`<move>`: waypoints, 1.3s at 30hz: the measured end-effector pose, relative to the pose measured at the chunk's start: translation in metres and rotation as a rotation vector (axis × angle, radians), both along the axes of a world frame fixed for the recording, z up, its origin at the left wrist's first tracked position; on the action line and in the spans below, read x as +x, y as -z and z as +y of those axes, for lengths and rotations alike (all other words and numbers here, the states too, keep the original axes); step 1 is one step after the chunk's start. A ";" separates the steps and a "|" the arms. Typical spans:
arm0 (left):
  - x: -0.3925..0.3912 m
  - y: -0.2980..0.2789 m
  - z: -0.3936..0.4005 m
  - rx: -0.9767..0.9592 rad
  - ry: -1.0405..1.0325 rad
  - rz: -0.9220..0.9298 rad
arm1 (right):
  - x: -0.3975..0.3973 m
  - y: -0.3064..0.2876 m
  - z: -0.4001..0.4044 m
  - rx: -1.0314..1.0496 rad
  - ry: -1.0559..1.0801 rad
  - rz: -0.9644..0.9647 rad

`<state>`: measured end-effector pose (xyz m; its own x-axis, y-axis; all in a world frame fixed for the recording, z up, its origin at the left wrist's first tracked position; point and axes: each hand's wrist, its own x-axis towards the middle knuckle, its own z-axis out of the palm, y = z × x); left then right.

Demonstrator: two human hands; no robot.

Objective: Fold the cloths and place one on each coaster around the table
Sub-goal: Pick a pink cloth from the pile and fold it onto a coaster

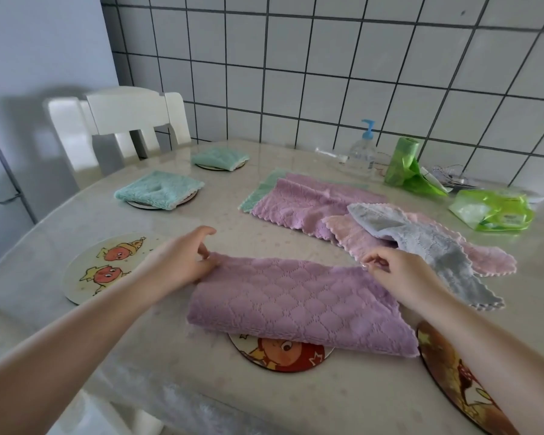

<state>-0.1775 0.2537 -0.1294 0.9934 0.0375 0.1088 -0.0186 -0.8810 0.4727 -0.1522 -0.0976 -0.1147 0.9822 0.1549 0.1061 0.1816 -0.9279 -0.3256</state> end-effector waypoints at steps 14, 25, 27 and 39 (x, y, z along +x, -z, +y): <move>-0.041 0.022 -0.111 0.285 0.228 -0.186 | -0.047 0.039 0.090 -0.142 -0.277 -0.063; -0.060 0.022 -0.051 0.328 0.152 0.046 | -0.065 0.023 0.021 -0.394 -0.084 0.147; -0.067 0.021 -0.049 0.324 0.147 -0.072 | -0.065 0.010 0.021 -0.428 -0.092 0.139; -0.080 0.019 -0.106 0.029 0.473 -0.273 | 0.014 0.000 0.084 -0.022 -0.165 0.122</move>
